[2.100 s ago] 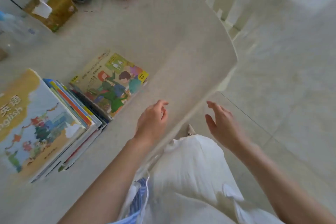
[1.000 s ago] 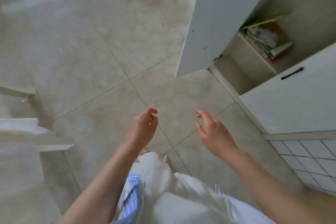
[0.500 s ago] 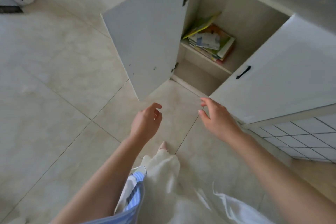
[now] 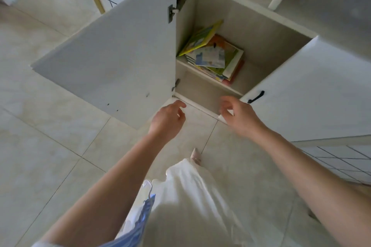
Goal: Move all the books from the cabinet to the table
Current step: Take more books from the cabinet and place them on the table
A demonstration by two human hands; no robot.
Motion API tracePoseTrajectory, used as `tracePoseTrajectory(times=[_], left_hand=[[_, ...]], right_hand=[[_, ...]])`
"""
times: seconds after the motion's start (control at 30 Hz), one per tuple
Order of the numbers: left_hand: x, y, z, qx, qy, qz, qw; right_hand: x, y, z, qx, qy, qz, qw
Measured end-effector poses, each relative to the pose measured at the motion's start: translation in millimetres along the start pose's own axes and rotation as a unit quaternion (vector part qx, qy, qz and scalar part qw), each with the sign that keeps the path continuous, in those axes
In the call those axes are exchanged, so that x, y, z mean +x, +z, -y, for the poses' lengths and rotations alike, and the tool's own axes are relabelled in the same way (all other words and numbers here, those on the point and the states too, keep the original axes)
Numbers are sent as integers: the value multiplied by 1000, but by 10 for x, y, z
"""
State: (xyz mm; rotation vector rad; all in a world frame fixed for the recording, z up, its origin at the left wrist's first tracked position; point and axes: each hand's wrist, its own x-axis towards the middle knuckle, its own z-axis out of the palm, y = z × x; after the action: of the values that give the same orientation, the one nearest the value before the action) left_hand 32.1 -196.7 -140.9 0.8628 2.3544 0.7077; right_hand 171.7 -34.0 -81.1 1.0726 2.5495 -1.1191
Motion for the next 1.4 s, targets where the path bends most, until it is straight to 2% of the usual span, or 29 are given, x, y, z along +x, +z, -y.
tracePoseTrajectory(times=[0.17, 0.5, 0.6, 0.73, 0.8, 0.97, 1.13, 1.23, 1.4], left_hand=[[507, 154, -167, 13, -24, -6, 1000], [1429, 526, -116, 24, -19, 17, 999], [1811, 649, -45, 34, -5, 22, 999], [2285, 810, 75, 32, 11, 2, 999], [2560, 910, 148, 37, 15, -17, 999], [3102, 973, 204, 4, 6, -86, 996], [3515, 1068, 271, -15, 71, -95, 993], [3648, 1144, 309, -11, 106, -105, 989], [3791, 1250, 347, 120, 156, -172, 965]], right_hand=[[679, -230, -247, 31, 29, 44, 998], [1730, -210, -660, 45, 66, 65, 995], [2061, -89, -847, 46, 78, 57, 994], [2507, 43, -1095, 72, 139, 38, 987], [2795, 111, -1291, 129, 191, 20, 973], [3258, 143, -1728, 276, 318, -66, 905], [3593, 120, -2009, 448, 376, -34, 811], [3682, 140, -2063, 455, 372, -35, 808], [3797, 223, -2018, 443, 363, -52, 818]])
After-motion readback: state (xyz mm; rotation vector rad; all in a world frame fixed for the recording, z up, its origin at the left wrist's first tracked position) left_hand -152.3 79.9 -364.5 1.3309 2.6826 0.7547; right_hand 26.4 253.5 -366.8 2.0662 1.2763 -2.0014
